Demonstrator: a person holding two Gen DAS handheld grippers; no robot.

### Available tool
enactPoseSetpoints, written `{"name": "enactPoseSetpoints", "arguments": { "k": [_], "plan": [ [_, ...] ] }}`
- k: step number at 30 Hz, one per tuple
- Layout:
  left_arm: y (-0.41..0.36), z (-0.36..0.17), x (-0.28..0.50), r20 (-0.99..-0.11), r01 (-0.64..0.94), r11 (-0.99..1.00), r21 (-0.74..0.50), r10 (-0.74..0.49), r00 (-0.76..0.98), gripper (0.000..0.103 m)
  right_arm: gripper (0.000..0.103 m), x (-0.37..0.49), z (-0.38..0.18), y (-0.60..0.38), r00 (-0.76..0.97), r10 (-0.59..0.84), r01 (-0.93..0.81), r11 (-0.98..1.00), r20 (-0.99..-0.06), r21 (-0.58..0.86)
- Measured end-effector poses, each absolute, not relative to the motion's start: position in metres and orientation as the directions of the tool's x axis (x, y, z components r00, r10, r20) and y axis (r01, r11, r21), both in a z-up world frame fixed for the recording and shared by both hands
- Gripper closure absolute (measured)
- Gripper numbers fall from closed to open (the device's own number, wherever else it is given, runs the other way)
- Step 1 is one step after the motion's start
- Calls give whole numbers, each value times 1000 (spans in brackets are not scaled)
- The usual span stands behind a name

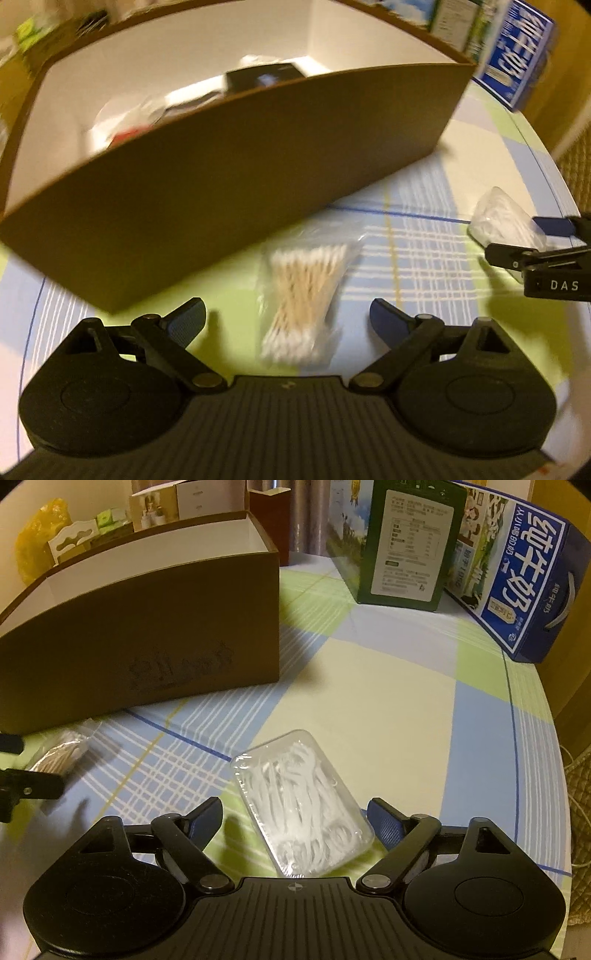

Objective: Organize objects
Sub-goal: 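Grasp floss pick box with right tool while left tool approaches cotton swab bag, then grasp cotton swab bag with left tool while right tool holds floss pick box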

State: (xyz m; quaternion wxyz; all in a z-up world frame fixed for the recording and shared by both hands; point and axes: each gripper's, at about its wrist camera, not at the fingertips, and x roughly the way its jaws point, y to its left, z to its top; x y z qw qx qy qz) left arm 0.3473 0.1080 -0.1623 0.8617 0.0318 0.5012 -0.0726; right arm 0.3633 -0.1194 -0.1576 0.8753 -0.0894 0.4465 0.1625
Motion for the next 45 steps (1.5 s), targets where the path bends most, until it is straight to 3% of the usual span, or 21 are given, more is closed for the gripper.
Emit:
{"name": "enactPoseSetpoints", "arguments": {
  "k": [3,6,11,17,29,30,32,35,39,41,45],
  "plan": [
    [102,-165,355,-871,175,984,-27,-109,480,17,21,364,-158,-119,552,199,-353,935,-809,-11],
    [98,-168,362,-874,172,984,-39,-117,472,26,33,365,-158,-119,554,194,-351,936,-810,-16],
    [101,-172,359,-877,156,987,-47,-116,465,58,42,361,-156,-116,543,221,-378,926,-810,-1],
    [112,-166,340,-883,130,989,-72,-123,453,72,45,342,-155,-101,490,279,-436,899,-826,45],
    [116,-157,272,-932,107,992,-65,-99,350,72,45,276,-154,-67,355,399,-560,815,-846,150],
    [116,-156,269,-933,102,993,-66,-98,348,69,45,273,-155,-66,347,404,-568,809,-846,153],
    [114,-157,266,-932,102,992,-69,-101,347,51,44,270,-156,-63,346,399,-575,806,-849,144],
    [111,-158,267,-932,89,994,-68,-95,350,44,44,272,-160,-61,349,394,-574,807,-850,137],
    [108,-158,268,-929,89,995,-54,-83,361,45,44,273,-161,-57,365,387,-588,801,-846,113],
    [105,-157,268,-927,94,995,-30,-62,370,61,45,273,-162,-54,363,383,-591,800,-850,108],
    [102,-157,267,-921,96,995,-6,-43,386,68,48,272,-163,-50,367,369,-592,801,-854,92]
  ]
}}
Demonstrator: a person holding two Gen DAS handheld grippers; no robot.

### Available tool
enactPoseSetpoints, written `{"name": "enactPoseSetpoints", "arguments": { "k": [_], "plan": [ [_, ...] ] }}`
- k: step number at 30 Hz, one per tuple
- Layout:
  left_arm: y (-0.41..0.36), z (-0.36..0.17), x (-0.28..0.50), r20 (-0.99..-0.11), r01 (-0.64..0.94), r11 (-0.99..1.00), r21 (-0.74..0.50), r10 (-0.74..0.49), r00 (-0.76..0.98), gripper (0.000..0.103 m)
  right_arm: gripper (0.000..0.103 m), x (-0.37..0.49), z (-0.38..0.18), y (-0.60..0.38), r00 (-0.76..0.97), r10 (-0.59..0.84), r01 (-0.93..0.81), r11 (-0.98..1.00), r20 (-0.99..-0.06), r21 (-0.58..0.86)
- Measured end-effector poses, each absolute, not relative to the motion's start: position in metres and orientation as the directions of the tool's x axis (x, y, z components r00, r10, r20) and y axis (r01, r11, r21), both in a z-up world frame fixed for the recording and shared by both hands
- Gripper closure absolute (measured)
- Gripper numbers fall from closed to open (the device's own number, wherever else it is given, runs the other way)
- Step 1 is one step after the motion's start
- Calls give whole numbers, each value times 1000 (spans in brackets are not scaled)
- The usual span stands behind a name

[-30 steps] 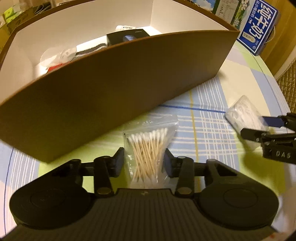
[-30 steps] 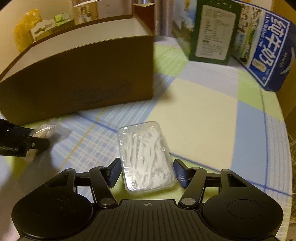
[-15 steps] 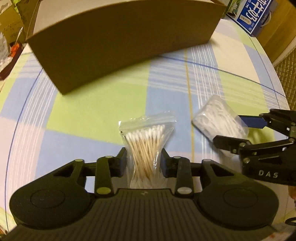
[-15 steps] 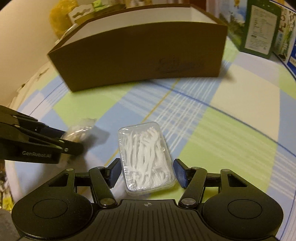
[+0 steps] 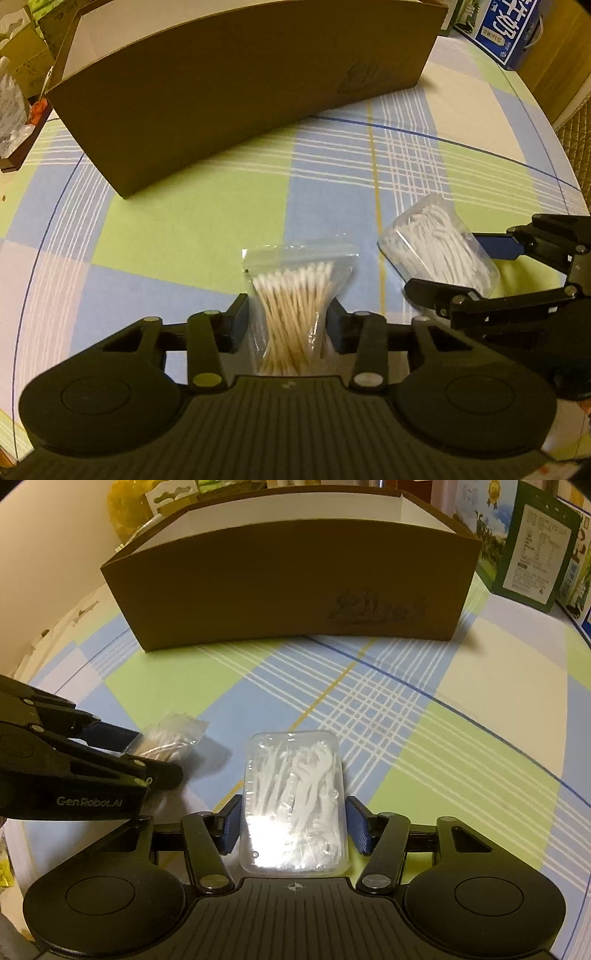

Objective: Organize objects
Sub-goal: 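Grasp cotton swab bag with left tool while right tool holds floss pick box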

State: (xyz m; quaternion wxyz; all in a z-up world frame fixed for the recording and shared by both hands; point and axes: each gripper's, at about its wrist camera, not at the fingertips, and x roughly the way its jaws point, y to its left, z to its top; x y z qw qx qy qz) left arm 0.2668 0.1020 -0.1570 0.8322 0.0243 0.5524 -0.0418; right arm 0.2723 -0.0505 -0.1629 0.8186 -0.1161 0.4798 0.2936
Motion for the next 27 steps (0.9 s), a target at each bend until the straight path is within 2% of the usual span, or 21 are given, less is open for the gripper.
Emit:
{"name": "enactPoseSetpoints", "arguments": {
  "k": [2,5,18,27],
  "plan": [
    [101,-157,266,-920,96,995,-8,-44,389,73,48,272,-163,-50,365,368,-595,799,-855,90],
    [101,-157,265,-919,93,996,-7,-43,391,74,48,270,-163,-50,366,367,-595,799,-855,88],
    [107,-150,256,-918,85,996,-34,-65,392,77,49,266,-158,-52,353,395,-599,792,-848,120],
    [115,-117,254,-883,95,994,-62,-99,459,77,49,266,-129,-58,370,469,-573,795,-802,201]
  ]
}}
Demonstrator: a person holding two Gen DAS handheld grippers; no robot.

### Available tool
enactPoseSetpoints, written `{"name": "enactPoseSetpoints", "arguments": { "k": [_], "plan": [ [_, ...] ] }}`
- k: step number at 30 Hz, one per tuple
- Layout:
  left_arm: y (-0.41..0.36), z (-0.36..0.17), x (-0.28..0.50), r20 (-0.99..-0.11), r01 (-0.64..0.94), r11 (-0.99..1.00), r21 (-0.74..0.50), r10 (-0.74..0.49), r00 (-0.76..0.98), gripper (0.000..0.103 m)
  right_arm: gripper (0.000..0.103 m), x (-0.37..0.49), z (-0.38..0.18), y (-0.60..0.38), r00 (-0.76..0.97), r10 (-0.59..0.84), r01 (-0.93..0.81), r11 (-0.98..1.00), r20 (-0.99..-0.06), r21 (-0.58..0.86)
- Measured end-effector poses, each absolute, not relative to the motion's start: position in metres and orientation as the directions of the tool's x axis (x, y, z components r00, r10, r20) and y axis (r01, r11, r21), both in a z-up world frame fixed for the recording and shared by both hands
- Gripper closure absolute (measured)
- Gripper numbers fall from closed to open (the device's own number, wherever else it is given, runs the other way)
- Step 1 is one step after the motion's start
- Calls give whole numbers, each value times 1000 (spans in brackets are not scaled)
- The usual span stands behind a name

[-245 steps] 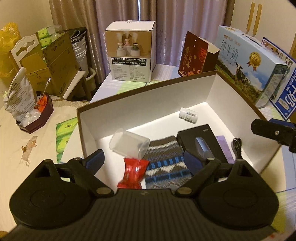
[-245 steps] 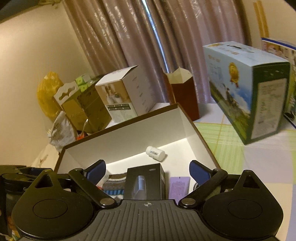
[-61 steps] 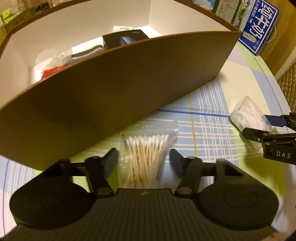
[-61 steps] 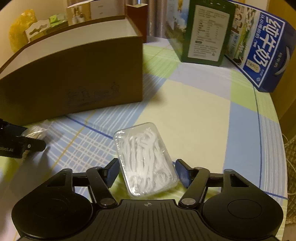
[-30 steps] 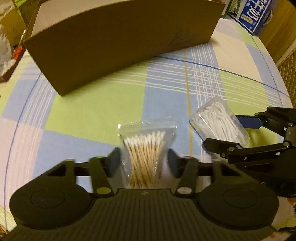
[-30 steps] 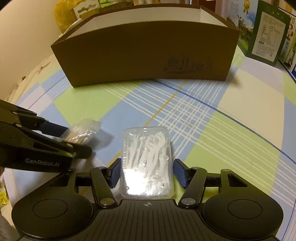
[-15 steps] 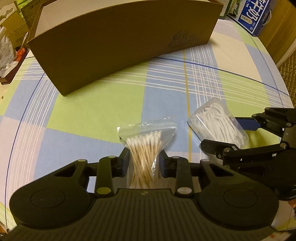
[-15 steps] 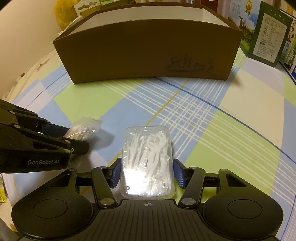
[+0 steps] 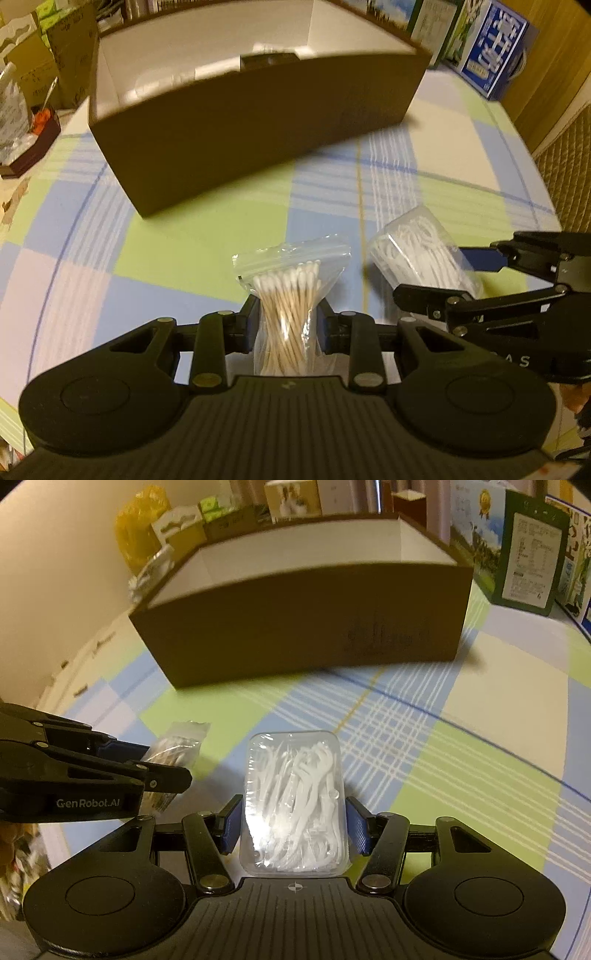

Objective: Organize objects
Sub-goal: 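Grasp cotton swab bag with left tool while right tool holds floss pick box, then carry swab bag in left tool and floss box in right tool into brown box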

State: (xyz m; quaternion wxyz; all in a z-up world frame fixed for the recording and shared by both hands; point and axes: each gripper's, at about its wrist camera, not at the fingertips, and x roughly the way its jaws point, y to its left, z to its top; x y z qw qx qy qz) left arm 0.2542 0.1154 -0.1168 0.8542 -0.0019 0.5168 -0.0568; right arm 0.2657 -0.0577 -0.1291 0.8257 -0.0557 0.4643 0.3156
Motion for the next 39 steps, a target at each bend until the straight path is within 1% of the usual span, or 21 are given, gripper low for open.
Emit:
{"name": "enactPoseSetpoints", "arguments": {
  "k": [12,18,27,33,39],
  "plan": [
    [119,-57,273,-800,119,989,-86,-140,584,77,49,286,-75,-52,447,539,-561,791,-714,245],
    [127,-38,296,-764,113,990,-79,-133,632,77,49,309,-50,-41,496,559,-560,791,-664,248],
    [143,-16,336,-720,92,994,-61,-107,685,77,49,353,-26,-27,554,561,-538,805,-615,250],
    [151,-13,366,-709,86,995,-55,-99,698,77,49,385,-20,-20,583,546,-515,821,-602,245],
    [152,-22,399,-720,87,996,-35,-85,688,77,49,422,-29,-11,587,516,-479,843,-624,246]
  ]
}}
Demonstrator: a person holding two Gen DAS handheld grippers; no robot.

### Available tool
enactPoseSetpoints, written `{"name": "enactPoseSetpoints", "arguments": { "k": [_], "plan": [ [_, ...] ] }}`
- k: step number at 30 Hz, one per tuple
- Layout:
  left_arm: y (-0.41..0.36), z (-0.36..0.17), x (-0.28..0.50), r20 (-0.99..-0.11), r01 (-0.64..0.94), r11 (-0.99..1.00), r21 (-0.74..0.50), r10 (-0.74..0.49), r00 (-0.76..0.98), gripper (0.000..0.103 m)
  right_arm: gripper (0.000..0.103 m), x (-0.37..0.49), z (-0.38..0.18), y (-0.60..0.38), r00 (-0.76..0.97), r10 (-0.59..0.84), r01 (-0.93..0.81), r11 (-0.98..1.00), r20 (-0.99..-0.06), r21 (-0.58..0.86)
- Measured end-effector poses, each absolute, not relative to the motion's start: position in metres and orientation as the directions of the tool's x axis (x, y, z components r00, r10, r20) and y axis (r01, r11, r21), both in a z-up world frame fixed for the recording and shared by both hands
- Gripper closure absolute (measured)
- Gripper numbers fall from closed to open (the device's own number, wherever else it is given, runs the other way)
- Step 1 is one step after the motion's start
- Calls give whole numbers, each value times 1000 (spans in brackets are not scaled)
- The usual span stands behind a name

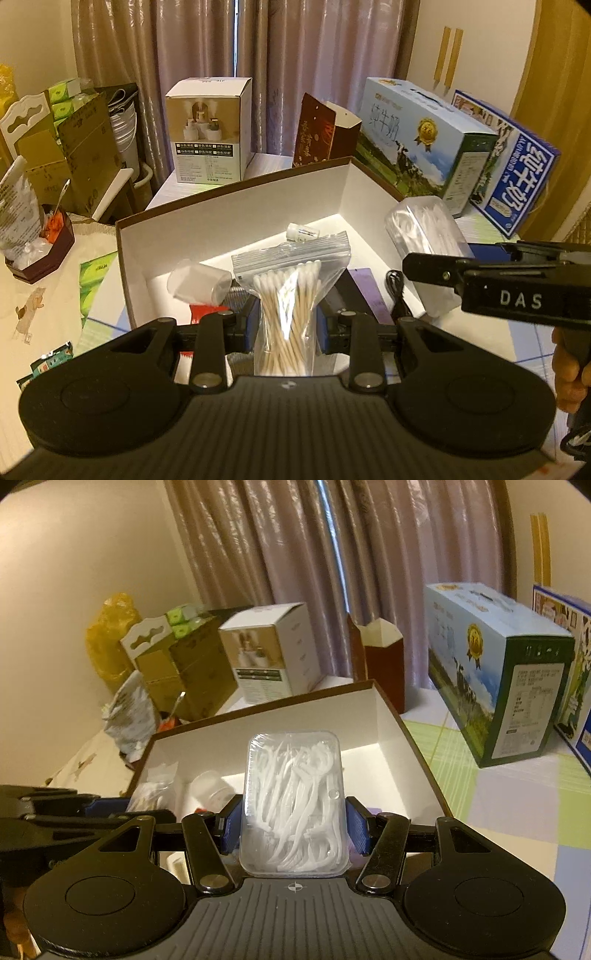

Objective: Organize objects
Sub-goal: 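Carry swab bag in left tool and floss box in right tool into brown box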

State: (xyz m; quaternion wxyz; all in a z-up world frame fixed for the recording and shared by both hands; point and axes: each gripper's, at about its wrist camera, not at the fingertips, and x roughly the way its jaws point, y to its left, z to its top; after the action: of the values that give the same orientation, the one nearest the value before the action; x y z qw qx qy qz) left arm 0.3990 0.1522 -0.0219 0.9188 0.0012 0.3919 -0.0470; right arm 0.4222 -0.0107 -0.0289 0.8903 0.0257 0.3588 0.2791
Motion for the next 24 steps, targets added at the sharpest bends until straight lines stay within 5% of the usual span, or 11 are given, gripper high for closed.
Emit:
{"name": "enactPoseSetpoints", "arguments": {
  "k": [24],
  "plan": [
    [165,-93,519,-820,58,998,11,-24,572,76,49,516,-92,3,546,369,-328,920,-752,214]
  ]
}}
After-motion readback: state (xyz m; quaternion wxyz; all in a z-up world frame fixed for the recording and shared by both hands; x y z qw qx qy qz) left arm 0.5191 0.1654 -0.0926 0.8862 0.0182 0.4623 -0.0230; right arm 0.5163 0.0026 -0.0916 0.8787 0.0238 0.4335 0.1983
